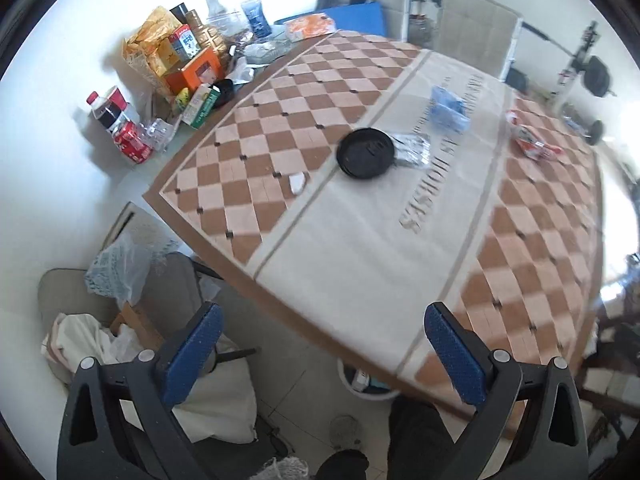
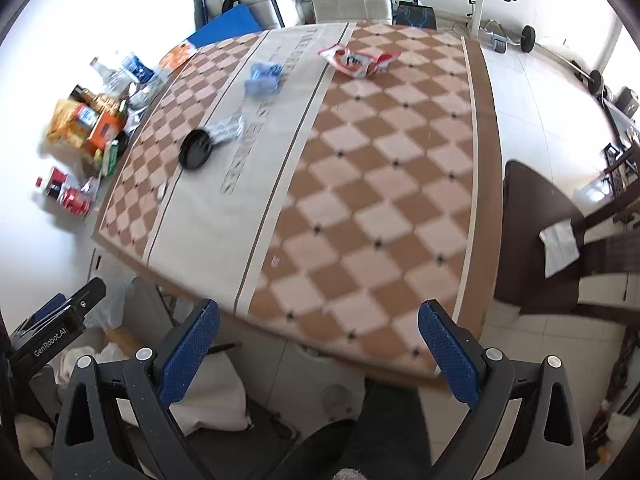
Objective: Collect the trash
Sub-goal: 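Move both tools back over the table, then grasp the black cup lid with the left tool while the right tool grasps the red-white snack bag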
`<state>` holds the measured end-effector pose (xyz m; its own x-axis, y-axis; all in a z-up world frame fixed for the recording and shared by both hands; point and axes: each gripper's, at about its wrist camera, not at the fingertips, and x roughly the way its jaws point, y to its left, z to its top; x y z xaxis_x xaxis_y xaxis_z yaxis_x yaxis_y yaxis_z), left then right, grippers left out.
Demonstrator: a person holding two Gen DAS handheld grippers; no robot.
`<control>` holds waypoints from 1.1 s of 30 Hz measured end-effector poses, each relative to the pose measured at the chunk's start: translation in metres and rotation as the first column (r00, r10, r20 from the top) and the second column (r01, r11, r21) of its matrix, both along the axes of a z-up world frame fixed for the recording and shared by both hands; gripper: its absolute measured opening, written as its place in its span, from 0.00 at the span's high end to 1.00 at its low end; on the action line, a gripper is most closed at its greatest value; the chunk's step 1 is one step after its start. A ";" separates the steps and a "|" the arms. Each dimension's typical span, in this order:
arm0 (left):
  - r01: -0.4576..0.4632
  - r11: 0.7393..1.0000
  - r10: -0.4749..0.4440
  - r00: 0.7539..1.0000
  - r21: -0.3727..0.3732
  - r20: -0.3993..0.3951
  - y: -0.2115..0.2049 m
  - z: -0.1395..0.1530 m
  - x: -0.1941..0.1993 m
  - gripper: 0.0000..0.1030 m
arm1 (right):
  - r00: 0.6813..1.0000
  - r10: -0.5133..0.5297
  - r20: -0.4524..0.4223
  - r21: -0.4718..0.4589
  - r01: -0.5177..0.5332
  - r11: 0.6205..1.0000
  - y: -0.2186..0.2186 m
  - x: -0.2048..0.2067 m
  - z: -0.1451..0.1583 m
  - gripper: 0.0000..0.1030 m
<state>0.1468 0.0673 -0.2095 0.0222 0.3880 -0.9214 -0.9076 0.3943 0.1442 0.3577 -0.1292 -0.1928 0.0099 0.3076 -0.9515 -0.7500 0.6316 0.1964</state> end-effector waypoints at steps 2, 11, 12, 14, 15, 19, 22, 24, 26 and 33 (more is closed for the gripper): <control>-0.062 0.998 0.062 0.996 0.010 -0.058 0.026 -0.010 0.027 0.00 | 0.999 0.035 0.016 -0.050 -0.034 0.998 0.040 0.041 -0.005 0.02; -0.237 0.969 0.225 0.961 -0.065 -0.160 0.124 -0.078 0.130 0.00 | 0.971 0.239 0.023 -0.271 -0.224 0.936 0.233 0.203 -0.071 0.02; -0.248 0.966 0.233 0.958 -0.077 -0.170 0.132 -0.086 0.136 0.00 | 0.962 0.272 0.000 -0.304 -0.259 0.917 0.256 0.218 -0.087 0.02; -0.264 0.960 0.243 0.952 -0.098 -0.185 0.144 -0.099 0.148 0.00 | 0.942 0.334 -0.034 -0.371 -0.322 0.871 0.292 0.237 -0.117 0.02; -0.271 0.957 0.248 0.950 -0.106 -0.192 0.149 -0.105 0.153 0.00 | 0.931 0.362 -0.048 -0.387 -0.351 0.853 0.303 0.240 -0.129 0.02; -0.279 0.951 0.245 0.942 -0.131 -0.228 0.161 -0.126 0.168 0.00 | 0.875 0.467 -0.126 -0.457 -0.469 0.756 0.345 0.252 -0.182 0.02; -0.280 0.948 0.241 0.941 -0.151 -0.236 0.164 -0.134 0.171 0.00 | 0.838 0.527 -0.145 -0.502 -0.521 0.690 0.358 0.252 -0.211 0.02; -0.279 0.947 0.237 0.941 -0.157 -0.239 0.166 -0.137 0.173 0.00 | 0.823 0.544 -0.163 -0.512 -0.542 0.666 0.361 0.251 -0.225 0.02; -0.281 0.946 0.238 0.941 -0.161 -0.239 0.168 -0.139 0.173 0.00 | 0.824 0.540 -0.170 -0.503 -0.544 0.672 0.360 0.254 -0.232 0.01; -0.327 0.921 0.296 0.941 -0.212 -0.166 0.171 -0.141 0.156 0.00 | 0.815 0.554 -0.171 -0.483 -0.560 0.674 0.358 0.253 -0.229 0.09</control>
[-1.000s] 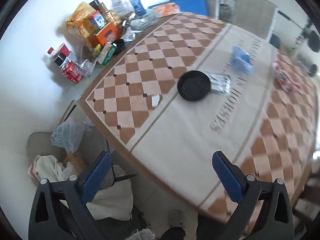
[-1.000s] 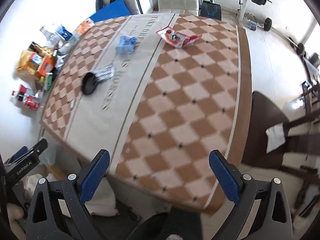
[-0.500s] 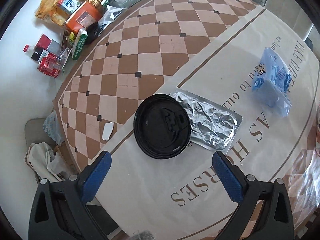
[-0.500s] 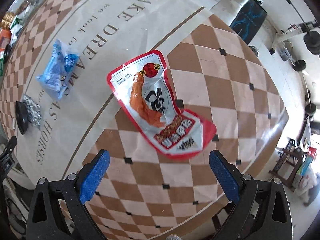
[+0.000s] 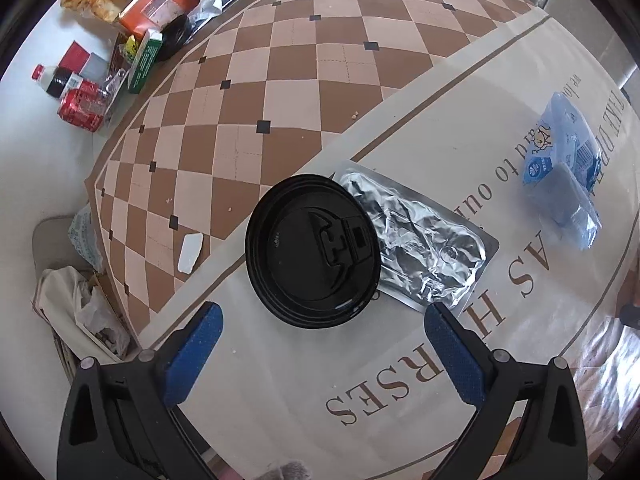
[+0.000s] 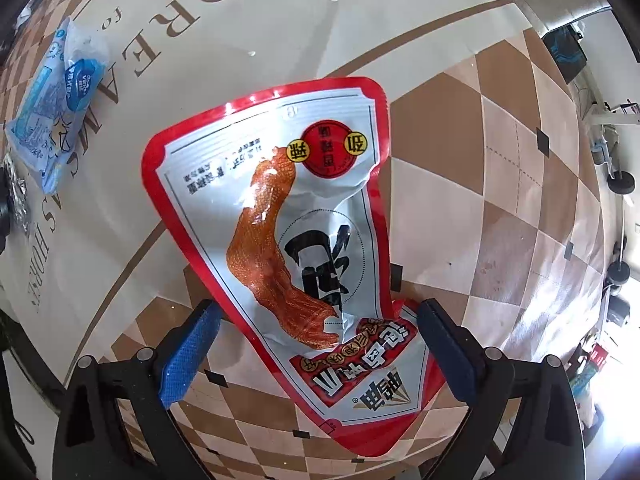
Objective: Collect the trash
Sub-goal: 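Grasp the black cup lid with the left tool while the right tool grasps the red-white snack bag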
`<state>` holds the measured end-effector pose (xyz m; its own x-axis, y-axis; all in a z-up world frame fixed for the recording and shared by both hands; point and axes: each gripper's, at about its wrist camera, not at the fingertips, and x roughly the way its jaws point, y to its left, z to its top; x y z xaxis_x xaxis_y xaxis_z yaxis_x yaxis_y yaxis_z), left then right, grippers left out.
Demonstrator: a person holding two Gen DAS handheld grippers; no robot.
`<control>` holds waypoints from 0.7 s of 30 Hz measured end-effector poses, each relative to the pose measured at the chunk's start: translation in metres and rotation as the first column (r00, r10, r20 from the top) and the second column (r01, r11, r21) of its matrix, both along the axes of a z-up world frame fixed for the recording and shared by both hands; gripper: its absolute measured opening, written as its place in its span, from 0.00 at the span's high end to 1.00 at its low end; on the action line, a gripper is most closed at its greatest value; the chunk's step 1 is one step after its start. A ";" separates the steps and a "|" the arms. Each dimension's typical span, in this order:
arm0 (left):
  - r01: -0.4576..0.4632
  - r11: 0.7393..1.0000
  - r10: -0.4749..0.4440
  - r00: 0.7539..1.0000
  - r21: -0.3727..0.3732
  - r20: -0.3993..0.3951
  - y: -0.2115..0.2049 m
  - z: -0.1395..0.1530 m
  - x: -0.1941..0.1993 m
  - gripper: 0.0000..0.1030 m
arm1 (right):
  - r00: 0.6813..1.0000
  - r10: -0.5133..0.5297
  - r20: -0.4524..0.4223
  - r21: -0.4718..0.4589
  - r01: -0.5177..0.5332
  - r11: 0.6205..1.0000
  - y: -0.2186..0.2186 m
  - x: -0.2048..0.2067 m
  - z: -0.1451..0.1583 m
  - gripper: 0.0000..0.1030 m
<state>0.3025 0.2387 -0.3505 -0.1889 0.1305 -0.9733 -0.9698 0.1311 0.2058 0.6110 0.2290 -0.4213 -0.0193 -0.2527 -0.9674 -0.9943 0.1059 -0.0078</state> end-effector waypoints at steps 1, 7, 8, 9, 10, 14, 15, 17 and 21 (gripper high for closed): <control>-0.018 1.000 0.018 0.999 -0.005 0.028 0.000 0.001 -0.006 0.00 | 1.000 -0.007 0.000 0.003 0.007 1.000 0.000 -0.003 0.003 0.17; -0.132 0.989 0.139 0.980 -0.062 0.142 0.005 -0.005 -0.044 0.00 | 0.991 -0.102 -0.086 0.064 0.108 0.992 -0.002 -0.020 0.014 0.39; -0.138 0.988 0.148 0.976 -0.072 0.157 0.007 -0.007 -0.047 0.00 | 0.989 -0.116 -0.095 0.076 0.123 0.989 -0.002 -0.022 0.014 0.40; -0.144 0.987 0.156 0.973 -0.077 0.169 0.009 -0.007 -0.048 0.00 | 0.986 -0.129 -0.107 0.089 0.139 0.986 -0.003 -0.023 0.015 0.41; -0.145 0.986 0.159 0.967 -0.085 0.198 0.011 -0.008 -0.048 0.00 | 0.983 -0.140 -0.119 0.094 0.152 0.984 -0.003 -0.026 0.015 0.41; -0.163 0.980 0.187 0.951 -0.115 0.247 0.024 -0.015 -0.044 0.00 | 0.971 -0.178 -0.158 0.110 0.197 0.974 -0.007 -0.024 0.019 0.47; -0.161 0.980 0.186 0.952 -0.117 0.245 0.028 -0.017 -0.042 0.01 | 0.966 -0.191 -0.174 0.108 0.212 0.971 -0.008 -0.021 0.019 0.52; -0.163 0.980 0.187 0.952 -0.115 0.241 0.036 -0.021 -0.040 0.01 | 0.967 -0.190 -0.171 0.105 0.209 0.972 -0.009 -0.021 0.021 0.56; -0.144 0.983 0.167 0.959 -0.113 0.229 0.049 -0.029 -0.037 0.02 | 0.970 -0.187 -0.157 0.099 0.204 0.974 -0.008 -0.026 0.021 0.56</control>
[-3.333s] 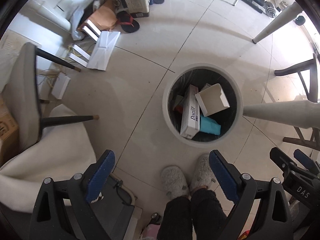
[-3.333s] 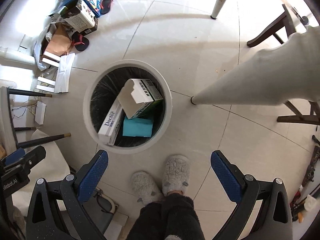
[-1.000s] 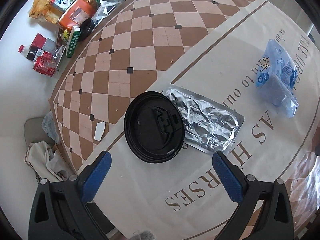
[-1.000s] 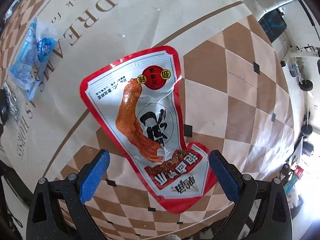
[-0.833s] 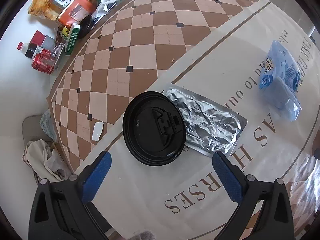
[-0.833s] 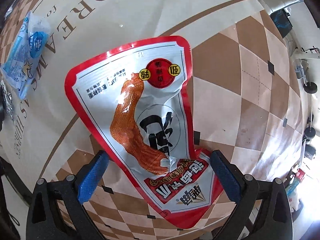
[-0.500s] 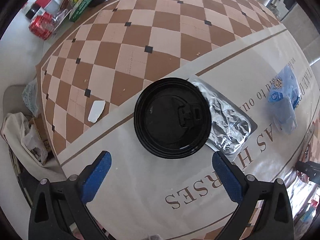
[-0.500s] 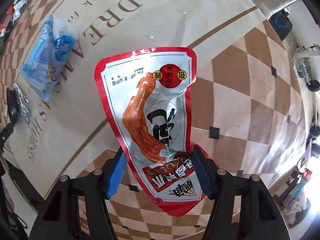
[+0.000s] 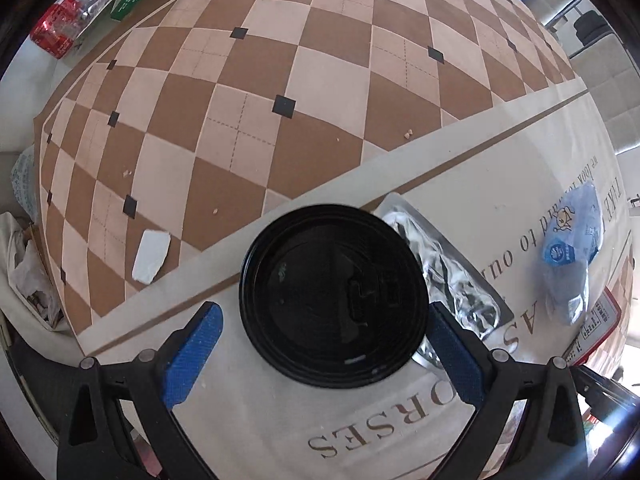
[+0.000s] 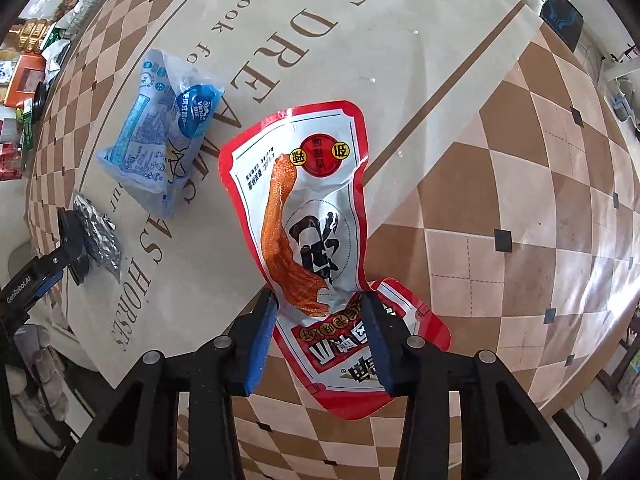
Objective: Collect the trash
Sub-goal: 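Grasp the black cup lid with the left tool while the right tool grasps the red-white snack bag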
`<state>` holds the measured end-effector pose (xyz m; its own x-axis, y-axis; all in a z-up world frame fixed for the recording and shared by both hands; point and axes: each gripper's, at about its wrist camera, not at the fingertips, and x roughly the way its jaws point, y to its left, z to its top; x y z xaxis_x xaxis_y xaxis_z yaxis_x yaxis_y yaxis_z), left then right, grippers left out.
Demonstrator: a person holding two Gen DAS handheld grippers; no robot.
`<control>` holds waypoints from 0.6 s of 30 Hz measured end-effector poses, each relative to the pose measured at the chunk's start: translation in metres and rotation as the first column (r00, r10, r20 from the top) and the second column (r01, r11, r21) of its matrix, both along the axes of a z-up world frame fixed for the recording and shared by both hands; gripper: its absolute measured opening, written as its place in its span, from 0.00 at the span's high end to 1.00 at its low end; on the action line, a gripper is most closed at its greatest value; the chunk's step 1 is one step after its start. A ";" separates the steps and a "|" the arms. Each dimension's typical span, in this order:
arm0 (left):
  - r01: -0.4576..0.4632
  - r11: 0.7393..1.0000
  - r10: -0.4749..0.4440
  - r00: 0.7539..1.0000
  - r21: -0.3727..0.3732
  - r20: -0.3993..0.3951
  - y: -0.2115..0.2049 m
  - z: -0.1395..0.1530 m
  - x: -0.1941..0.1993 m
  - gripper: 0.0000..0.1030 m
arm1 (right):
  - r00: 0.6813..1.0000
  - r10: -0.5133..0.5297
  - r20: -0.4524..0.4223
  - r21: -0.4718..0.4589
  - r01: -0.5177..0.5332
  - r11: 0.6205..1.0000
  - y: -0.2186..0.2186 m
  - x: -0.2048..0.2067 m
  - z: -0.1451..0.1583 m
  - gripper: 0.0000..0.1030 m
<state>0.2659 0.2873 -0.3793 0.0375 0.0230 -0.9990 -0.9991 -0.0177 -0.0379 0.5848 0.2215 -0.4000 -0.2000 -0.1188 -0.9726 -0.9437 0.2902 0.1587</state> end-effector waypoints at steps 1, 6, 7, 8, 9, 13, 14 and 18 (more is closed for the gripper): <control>0.009 1.000 -0.009 1.000 0.004 -0.001 0.002 -0.001 0.000 0.17 | 1.000 0.002 0.006 -0.001 -0.002 1.000 0.004 -0.008 -0.001 0.56; 0.048 0.998 -0.047 0.999 0.039 -0.012 0.007 -0.001 -0.004 0.21 | 0.999 0.012 0.037 0.005 -0.012 1.000 0.012 -0.026 -0.001 0.58; 0.055 0.998 -0.055 0.998 0.042 -0.015 0.006 0.000 -0.004 0.21 | 0.999 0.008 0.049 0.013 -0.009 1.000 0.015 -0.033 0.000 0.64; 0.061 0.997 -0.060 0.998 0.048 -0.021 0.005 0.002 -0.003 0.21 | 0.999 0.005 0.054 0.027 -0.006 1.000 0.015 -0.040 0.003 0.74; 0.069 0.996 -0.067 0.997 0.056 -0.028 0.002 0.004 -0.002 0.21 | 0.999 -0.006 0.049 0.043 0.004 0.999 0.014 -0.039 0.008 0.90; 0.109 0.990 -0.104 0.993 0.092 -0.058 -0.015 0.016 0.008 0.21 | 0.999 -0.034 0.017 0.061 0.033 0.998 0.010 -0.037 0.010 1.00; 0.119 0.988 -0.112 0.991 0.101 -0.071 -0.016 0.021 0.009 0.21 | 0.999 -0.037 0.014 0.063 0.036 0.997 0.009 -0.037 0.010 1.00; 0.146 0.978 -0.131 0.986 0.150 -0.105 -0.034 0.040 0.018 0.21 | 0.997 -0.059 -0.054 0.094 0.064 0.994 0.000 -0.038 0.017 1.00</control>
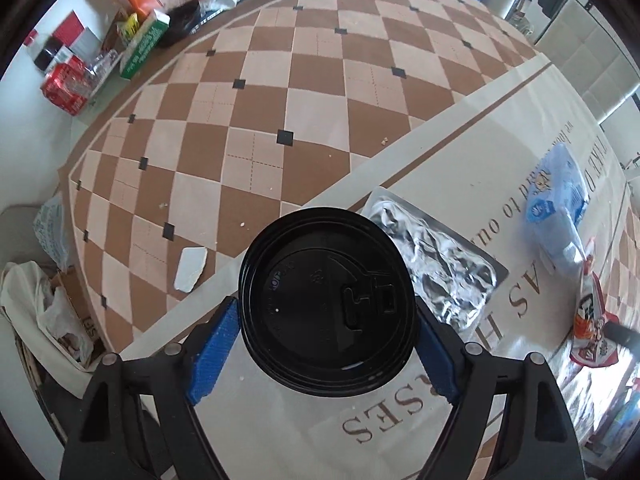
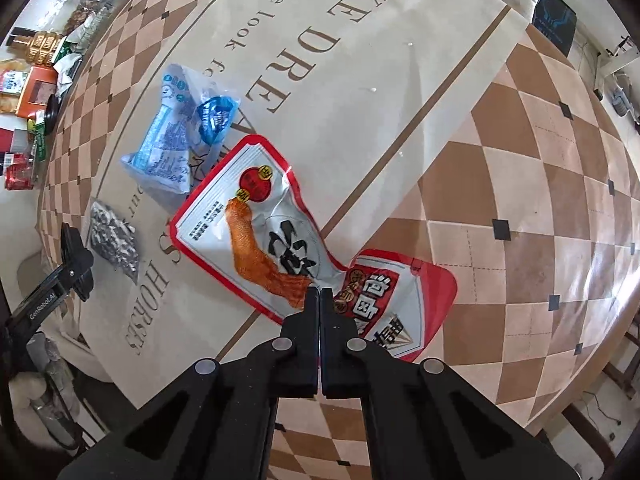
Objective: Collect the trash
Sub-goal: 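Grasp the black cup lid with the left tool while the right tool grasps the red-white snack bag, then lift and carry the lid and snack bag over the trash bin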
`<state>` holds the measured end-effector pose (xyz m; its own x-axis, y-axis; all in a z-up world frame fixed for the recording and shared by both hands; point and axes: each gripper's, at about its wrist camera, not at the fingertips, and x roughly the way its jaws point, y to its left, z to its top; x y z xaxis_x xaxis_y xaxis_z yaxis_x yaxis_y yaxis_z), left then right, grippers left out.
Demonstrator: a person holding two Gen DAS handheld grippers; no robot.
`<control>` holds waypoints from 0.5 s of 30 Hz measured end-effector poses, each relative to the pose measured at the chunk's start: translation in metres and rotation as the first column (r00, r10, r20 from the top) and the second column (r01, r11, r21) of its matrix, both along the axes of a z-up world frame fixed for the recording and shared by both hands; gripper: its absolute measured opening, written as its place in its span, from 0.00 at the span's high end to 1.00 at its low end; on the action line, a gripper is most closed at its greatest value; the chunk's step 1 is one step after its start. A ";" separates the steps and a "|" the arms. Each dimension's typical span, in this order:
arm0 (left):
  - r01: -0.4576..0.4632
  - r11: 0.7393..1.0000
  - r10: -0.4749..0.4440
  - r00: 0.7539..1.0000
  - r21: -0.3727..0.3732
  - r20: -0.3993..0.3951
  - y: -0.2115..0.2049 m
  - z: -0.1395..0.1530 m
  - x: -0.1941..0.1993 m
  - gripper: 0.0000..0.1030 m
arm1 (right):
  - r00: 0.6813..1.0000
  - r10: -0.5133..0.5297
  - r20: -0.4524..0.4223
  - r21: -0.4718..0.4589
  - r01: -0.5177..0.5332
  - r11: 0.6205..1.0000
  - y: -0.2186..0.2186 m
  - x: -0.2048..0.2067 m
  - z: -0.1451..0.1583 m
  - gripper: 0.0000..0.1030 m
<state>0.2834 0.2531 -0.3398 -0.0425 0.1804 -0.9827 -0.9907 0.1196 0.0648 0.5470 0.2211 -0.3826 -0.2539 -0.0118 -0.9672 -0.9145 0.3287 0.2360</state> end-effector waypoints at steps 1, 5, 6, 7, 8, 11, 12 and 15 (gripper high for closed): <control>0.003 1.000 -0.002 1.000 0.016 -0.007 -0.004 0.004 0.002 0.21 | 1.000 0.018 0.018 0.028 -0.019 0.999 0.001 -0.003 0.008 1.00; 0.007 0.999 -0.006 0.999 0.034 -0.034 -0.017 0.006 0.006 0.21 | 0.973 0.196 0.121 0.015 -0.199 0.980 0.017 -0.025 0.016 0.10; 0.005 1.000 -0.004 0.999 0.022 -0.035 -0.020 0.002 0.006 0.21 | 0.960 0.244 0.138 0.008 -0.247 0.969 0.022 -0.032 0.012 0.00; 0.002 1.000 -0.002 0.999 0.009 -0.034 -0.023 -0.001 0.005 0.21 | 0.944 0.286 0.163 -0.014 -0.288 0.958 0.026 -0.039 0.006 0.00; -0.004 1.000 0.004 0.999 -0.001 -0.032 -0.027 0.000 -0.002 0.21 | 0.924 0.328 0.196 -0.045 -0.326 0.944 0.030 -0.046 -0.001 0.00; -0.011 1.000 0.010 0.999 -0.021 -0.031 -0.025 -0.011 -0.002 0.21 | 0.891 0.400 0.213 -0.090 -0.390 0.917 0.043 -0.060 -0.021 0.00; -0.011 1.000 0.010 1.000 -0.023 -0.029 -0.024 -0.012 -0.002 0.21 | 0.887 0.412 0.207 -0.107 -0.399 0.911 0.046 -0.063 -0.028 0.00; -0.007 1.000 0.006 1.000 -0.016 -0.027 -0.026 -0.009 0.000 0.21 | 0.885 0.424 0.190 -0.158 -0.399 0.903 0.054 -0.065 -0.049 0.00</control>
<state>0.2835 0.2272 -0.3489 -0.0700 0.1644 -0.9839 -0.9894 0.1142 0.0895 0.4823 0.2748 -0.4319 0.0106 -0.1801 -0.9836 -0.9971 -0.0760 0.0032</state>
